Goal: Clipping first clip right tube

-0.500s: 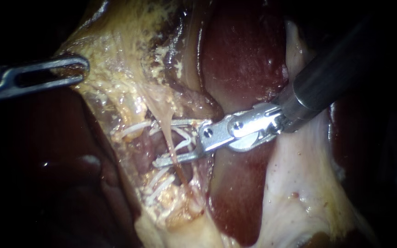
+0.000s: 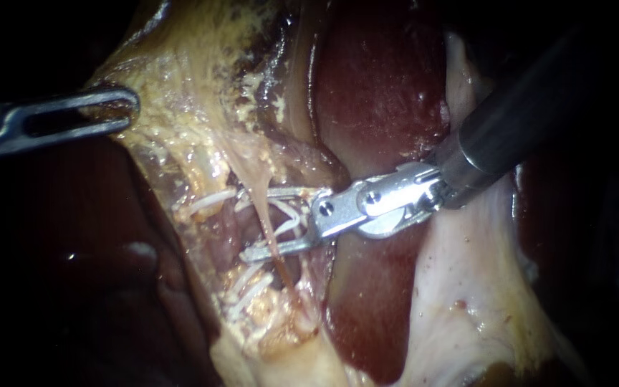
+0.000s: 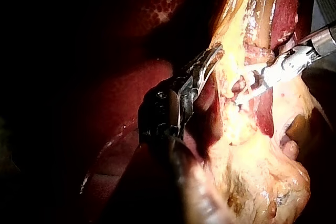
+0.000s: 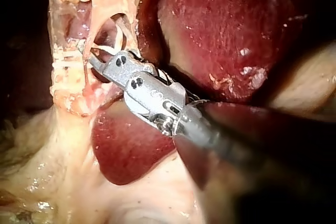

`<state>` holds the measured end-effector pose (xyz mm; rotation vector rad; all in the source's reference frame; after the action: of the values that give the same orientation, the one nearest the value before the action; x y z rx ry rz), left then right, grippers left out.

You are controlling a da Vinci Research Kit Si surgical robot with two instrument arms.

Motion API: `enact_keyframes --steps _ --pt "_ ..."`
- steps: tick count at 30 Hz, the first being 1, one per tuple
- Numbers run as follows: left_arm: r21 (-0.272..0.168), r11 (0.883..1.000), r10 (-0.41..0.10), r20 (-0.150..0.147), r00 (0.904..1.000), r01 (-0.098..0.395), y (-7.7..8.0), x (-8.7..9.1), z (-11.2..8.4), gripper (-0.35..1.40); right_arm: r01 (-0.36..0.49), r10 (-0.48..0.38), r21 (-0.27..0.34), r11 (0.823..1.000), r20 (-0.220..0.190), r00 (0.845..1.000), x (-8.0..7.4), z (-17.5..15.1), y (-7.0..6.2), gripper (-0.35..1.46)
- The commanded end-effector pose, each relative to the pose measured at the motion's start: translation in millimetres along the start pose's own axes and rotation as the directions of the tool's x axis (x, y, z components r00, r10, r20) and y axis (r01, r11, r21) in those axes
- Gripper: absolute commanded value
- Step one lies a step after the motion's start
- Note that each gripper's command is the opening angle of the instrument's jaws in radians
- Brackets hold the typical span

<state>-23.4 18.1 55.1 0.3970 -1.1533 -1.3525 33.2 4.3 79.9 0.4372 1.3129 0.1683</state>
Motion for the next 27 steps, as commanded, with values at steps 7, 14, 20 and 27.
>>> enact_keyframes --steps 7,14,20,27 --pt "0.001 1.000 0.000 0.000 1.0000 0.000 0.0 -0.1 -0.1 -0.35 -0.058 0.058 0.000 0.998 0.014 0.998 0.4 -3.1 -0.7 0.57" --pt "0.001 1.000 0.000 0.000 1.0000 0.000 0.0 -0.1 -0.1 -0.35 -0.063 0.063 -0.006 0.998 0.026 0.998 0.9 -5.9 -0.6 0.58" --pt "0.001 1.000 0.006 0.000 1.0000 -0.006 0.0 -0.1 -0.1 -0.35 -0.072 0.072 -0.007 0.997 0.025 0.997 2.3 -7.6 -0.8 0.59" --pt "0.001 1.000 0.006 0.000 1.0000 -0.006 0.0 -0.1 -0.1 -0.35 -0.104 0.104 0.006 0.995 0.022 0.994 3.7 -7.6 -1.7 0.59"
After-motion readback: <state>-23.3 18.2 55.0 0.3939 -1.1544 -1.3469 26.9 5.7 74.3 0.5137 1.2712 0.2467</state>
